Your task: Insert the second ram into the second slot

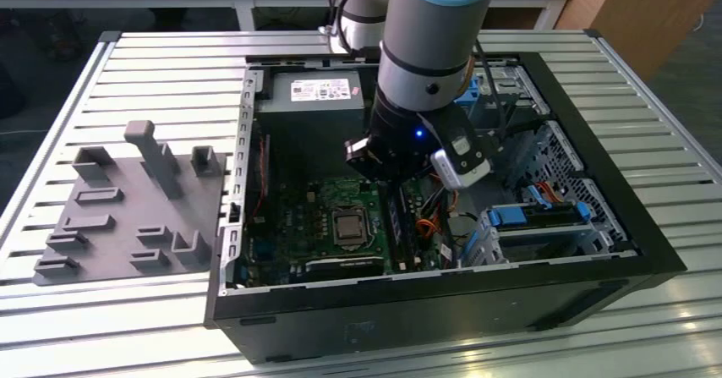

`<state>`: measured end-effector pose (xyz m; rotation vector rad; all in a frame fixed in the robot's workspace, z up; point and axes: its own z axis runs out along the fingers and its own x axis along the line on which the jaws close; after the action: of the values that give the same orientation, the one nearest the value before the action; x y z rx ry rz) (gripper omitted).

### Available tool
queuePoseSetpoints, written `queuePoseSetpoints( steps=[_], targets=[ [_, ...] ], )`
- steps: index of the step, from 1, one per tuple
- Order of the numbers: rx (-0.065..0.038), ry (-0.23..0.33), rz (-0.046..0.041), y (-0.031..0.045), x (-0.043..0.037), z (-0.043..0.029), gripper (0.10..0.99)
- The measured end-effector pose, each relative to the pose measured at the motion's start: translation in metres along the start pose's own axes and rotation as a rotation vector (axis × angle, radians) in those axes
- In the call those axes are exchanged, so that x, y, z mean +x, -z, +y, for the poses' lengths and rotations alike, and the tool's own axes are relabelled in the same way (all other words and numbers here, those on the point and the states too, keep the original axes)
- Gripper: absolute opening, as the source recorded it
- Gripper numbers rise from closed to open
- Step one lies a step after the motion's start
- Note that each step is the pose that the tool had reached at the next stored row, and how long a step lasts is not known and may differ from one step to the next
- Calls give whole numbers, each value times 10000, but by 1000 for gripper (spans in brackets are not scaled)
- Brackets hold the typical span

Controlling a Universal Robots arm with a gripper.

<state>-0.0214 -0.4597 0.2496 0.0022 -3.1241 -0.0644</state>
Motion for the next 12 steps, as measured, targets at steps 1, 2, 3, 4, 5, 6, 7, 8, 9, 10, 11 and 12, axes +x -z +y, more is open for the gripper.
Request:
queuePoseSetpoints(
  steps=[1, 2, 3, 4, 5, 6, 7, 8, 9, 10, 11, 12],
  targets=[
    [0, 1, 0, -3, 0, 0, 133],
    [0, 0, 0, -6, 0, 0, 133],
    [-2, 1, -1, -10, 0, 0, 133],
    [-3, 0, -1, -16, 0, 0, 133],
    [-1, 0, 0, -20, 0, -1, 133],
    [-1, 0, 0, -26, -1, -1, 133],
    [-1, 0, 0, -34, -1, -1, 133],
    [1, 0, 0, -45, -1, -2, 133],
    [-1, 0, 0, -62, -1, -3, 133],
    [-1, 1, 0, -80, -2, -3, 133],
    [-1, 0, 0, -98, -2, -4, 133],
    [-1, 0, 0, -112, -2, -4, 133]
  ],
)
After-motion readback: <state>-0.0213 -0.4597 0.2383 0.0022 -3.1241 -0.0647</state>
